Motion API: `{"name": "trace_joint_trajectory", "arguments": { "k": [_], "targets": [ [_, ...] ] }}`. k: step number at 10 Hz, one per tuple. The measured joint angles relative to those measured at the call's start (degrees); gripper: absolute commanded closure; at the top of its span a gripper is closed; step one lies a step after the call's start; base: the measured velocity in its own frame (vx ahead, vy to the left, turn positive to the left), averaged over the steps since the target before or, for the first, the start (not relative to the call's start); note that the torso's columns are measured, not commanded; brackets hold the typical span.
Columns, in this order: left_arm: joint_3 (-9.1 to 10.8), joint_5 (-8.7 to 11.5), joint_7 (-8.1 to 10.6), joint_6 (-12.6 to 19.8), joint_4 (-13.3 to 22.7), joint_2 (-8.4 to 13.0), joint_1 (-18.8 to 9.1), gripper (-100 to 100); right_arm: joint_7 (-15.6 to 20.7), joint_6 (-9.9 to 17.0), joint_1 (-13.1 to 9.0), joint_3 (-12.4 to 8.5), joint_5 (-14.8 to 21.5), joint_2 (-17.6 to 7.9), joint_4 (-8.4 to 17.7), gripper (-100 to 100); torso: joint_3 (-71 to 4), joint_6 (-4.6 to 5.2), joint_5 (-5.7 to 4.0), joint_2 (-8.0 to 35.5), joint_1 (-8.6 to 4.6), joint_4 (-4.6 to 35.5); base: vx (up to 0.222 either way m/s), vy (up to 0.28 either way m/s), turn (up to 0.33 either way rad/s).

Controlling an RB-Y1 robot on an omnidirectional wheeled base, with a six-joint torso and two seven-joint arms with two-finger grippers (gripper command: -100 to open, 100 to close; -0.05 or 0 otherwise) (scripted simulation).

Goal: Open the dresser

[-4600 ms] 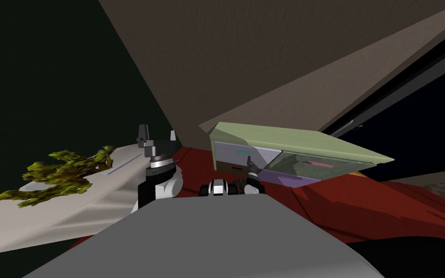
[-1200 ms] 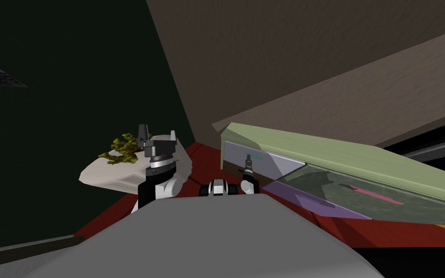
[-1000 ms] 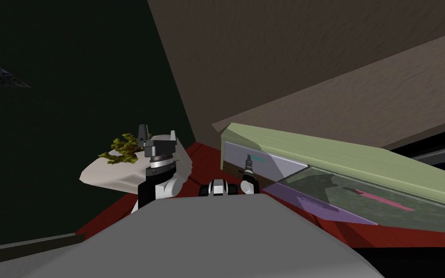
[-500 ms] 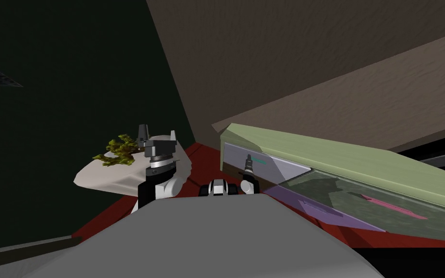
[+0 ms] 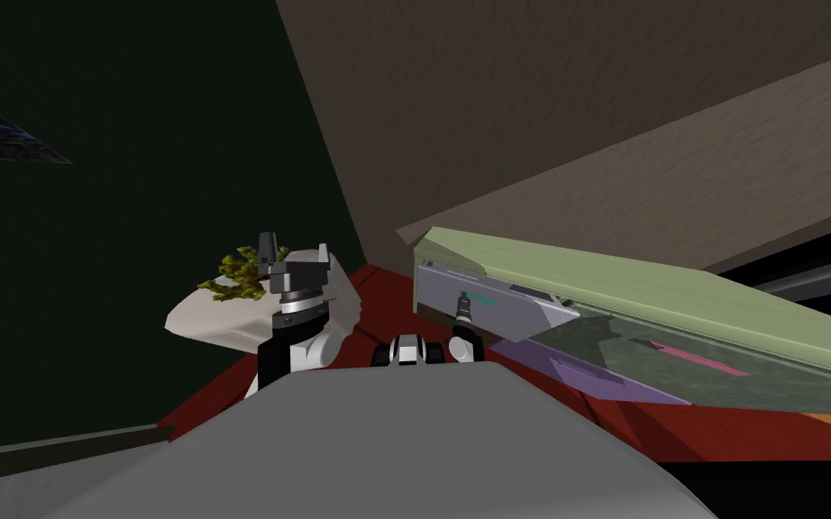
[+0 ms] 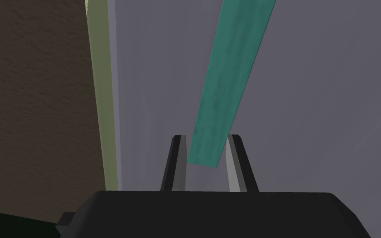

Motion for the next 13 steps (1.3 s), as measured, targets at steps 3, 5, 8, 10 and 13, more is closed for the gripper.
{"name": "trace_joint_trajectory", "arguments": {
  "k": [3,5,8,10,13],
  "targets": [
    [0.0,0.0,0.0,0.0,0.0,0.0,0.0,0,0.3,0.3,0.5,0.4,0.0,0.2,-0.2,100,-0.2,-0.05,-0.02,-0.3,-0.07,-0.1,-0.114,0.063,-0.021],
    [0.0,0.0,0.0,0.0,0.0,0.0,0.0,0,0.3,0.1,0.6,0.5,0.2,0.1,-0.6,100,0.0,-0.11,-0.05,0.0,0.08,-0.1,-0.183,0.08,-0.021],
    [0.01,0.0,0.0,0.0,0.0,0.0,0.0,0,1.3,1.4,0.9,0.4,-0.5,0.4,-1.7,-100,-0.3,-0.04,-0.07,-0.4,-0.13,-0.1,-0.042,0.023,-0.074],
    [0.01,0.0,0.0,0.0,0.0,0.0,0.0,0,4.0,3.8,1.0,-0.4,-1.6,1.2,-3.8,-100,-0.2,-0.09,-0.16,-0.4,-0.16,-0.2,-0.005,0.009,-0.06],
    [0.01,0.0,0.0,0.0,0.0,0.0,0.0,0,7.9,8.0,0.4,-2.0,-3.9,2.2,-6.8,-100,-0.1,-0.09,-0.15,-0.2,-0.12,-0.2,-0.01,0.013,-0.103]
  ]
}}
